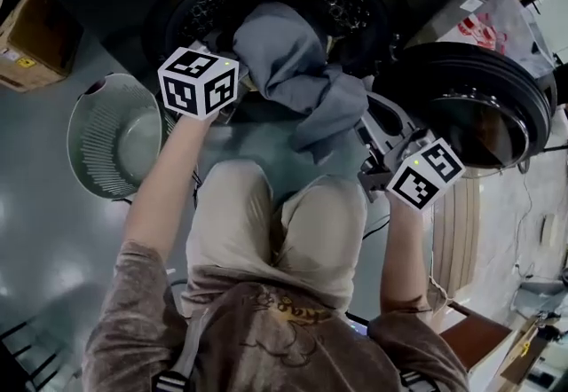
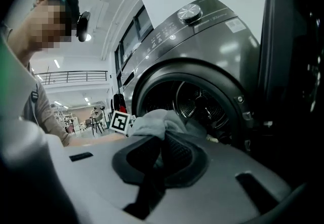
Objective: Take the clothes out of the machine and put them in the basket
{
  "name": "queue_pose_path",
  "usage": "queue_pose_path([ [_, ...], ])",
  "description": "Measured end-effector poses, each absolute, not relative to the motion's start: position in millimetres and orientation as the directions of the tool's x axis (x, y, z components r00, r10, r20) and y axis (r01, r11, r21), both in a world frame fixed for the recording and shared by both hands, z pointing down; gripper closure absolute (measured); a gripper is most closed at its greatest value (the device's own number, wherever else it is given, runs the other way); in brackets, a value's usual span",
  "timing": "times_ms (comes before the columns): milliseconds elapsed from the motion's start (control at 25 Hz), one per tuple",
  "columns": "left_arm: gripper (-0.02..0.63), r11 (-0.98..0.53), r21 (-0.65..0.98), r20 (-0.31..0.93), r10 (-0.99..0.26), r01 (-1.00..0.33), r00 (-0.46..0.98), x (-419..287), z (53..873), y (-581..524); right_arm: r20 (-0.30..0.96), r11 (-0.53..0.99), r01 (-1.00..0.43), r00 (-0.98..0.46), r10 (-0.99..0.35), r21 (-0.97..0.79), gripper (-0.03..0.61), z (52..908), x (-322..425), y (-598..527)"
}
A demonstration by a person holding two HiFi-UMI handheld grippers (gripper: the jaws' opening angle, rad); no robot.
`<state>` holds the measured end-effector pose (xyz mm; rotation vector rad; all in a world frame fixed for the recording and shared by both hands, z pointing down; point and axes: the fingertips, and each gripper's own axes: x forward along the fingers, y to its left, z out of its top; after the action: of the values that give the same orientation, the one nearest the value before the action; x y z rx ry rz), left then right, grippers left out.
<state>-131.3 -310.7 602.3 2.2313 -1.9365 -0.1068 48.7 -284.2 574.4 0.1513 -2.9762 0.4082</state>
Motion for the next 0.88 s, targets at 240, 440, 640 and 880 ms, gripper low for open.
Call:
queue_pose_path([
  [240, 0.543, -0.141, 0.257, 0.003, -0.989, -0.956, 0.147, -137, 567, -263, 0.148, 0.95, -0.114, -0.986, -0.073, -0.292, 0.556, 588, 28, -282],
  [440, 0.543, -0.136, 0.263, -0.005, -0.99, -0.955, 0.139, -140, 550, -235, 0.149, 0.951, -0.08, -0.988, -0.037, -0.298, 0.555, 596, 6, -274],
  [640, 0.543, -0.123, 0.268, -0.024, -0.992, -0.956, 0.121, -142, 537, -198, 0.151, 0.958, -0.035, -0.988, 0.008, -0.283, 0.555, 601, -22, -257],
  [880, 0.543, -0.114, 0.299, -0.042, -0.993, -0.947, 0.106, -145, 518, -167, 0.15, 0.954, -0.001, -0.988, 0.046, -0.301, 0.554, 604, -47, -242],
])
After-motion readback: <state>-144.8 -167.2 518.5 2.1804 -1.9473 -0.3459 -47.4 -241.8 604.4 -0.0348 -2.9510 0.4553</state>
